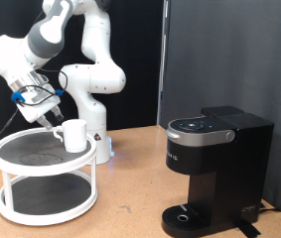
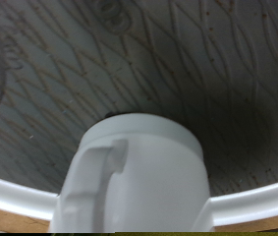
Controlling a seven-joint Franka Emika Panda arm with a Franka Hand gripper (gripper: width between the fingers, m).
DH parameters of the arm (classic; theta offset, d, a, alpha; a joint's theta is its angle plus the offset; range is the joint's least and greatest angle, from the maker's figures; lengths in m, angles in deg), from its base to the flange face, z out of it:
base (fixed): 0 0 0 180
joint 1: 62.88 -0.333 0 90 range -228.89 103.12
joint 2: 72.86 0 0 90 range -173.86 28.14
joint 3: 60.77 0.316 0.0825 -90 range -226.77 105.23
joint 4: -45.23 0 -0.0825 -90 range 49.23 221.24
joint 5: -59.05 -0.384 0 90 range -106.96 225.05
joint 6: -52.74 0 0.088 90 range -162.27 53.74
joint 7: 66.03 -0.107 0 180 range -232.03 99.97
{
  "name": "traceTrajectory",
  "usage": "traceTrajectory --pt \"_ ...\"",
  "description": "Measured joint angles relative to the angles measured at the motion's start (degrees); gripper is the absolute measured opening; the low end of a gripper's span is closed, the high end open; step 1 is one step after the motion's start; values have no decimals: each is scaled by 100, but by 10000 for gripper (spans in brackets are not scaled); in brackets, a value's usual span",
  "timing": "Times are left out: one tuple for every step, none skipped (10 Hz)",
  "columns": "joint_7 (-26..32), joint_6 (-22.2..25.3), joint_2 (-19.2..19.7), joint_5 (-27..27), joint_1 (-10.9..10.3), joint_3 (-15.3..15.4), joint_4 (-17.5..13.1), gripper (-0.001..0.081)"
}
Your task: Make a cup of coffee with the keurig machine
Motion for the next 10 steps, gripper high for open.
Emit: traceTrajectory --pt "73 1 78 -7 -17 0 -1 734" --pt "131 0 142 -18 -25 0 0 734" --pt "177 -3 185 -35 -28 0 1 734" --pt "223 -9 228 -74 -31 0 1 734" --pt "257 -21 263 -115 -35 0 2 734" --pt "266 -39 288 -139 -39 0 3 705" --pt "283 -62 301 -168 -42 0 5 705" --pt "299 -70 309 -197 -42 0 6 526" --pt "308 -71 318 -216 -43 0 6 526" --pt "320 -72 332 -224 -43 0 6 343"
